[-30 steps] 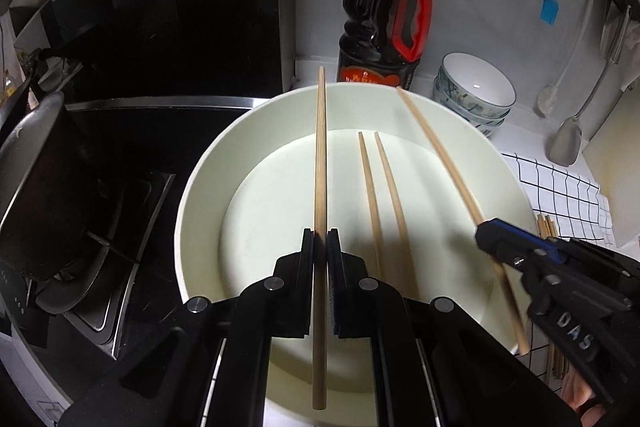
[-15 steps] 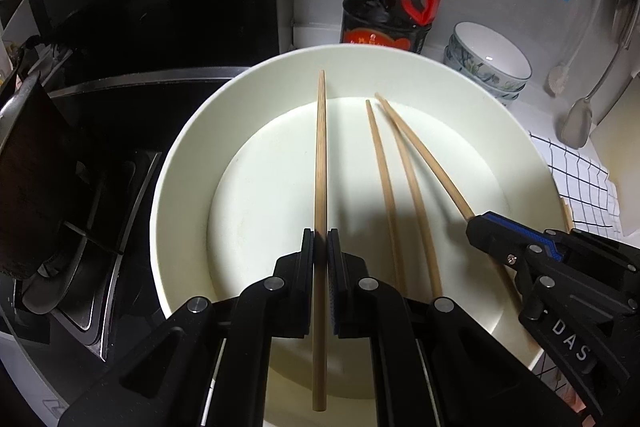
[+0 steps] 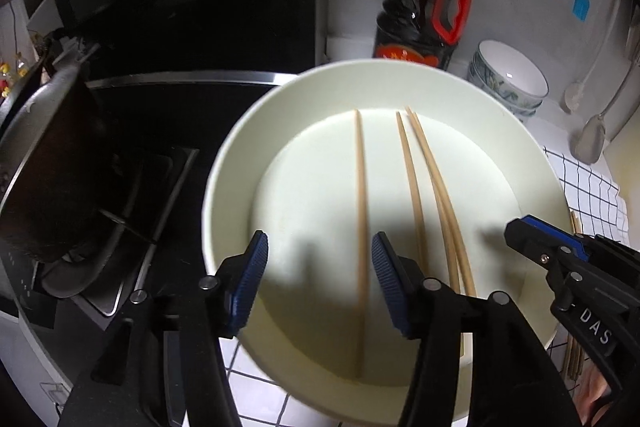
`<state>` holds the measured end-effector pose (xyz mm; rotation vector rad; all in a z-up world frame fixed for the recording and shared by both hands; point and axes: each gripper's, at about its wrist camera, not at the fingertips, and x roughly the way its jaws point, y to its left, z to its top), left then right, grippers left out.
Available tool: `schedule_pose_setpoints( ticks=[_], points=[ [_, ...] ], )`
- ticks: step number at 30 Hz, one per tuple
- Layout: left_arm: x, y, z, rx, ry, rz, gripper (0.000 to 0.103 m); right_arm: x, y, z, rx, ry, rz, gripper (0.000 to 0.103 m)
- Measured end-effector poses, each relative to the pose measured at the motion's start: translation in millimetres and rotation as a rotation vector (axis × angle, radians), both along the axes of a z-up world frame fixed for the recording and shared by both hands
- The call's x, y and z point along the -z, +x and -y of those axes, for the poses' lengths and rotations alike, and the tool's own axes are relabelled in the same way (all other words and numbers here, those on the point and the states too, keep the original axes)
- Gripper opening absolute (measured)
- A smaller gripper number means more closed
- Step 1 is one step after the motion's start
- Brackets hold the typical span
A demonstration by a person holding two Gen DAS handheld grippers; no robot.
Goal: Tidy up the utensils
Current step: 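Open both tools to release the chopsticks beside the others in the basin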
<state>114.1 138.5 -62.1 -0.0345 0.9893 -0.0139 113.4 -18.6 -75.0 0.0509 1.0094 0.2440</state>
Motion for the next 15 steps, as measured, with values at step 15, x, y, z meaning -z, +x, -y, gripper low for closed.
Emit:
schedule_pose_setpoints(
  ticks=[15],
  points=[
    [-21.9, -30.2, -10.9, -0.036, -0.008, 0.028, 0.075, -18.5, -32.5, 14.0, 0.022, 0.010, 0.029, 0.032]
  ],
)
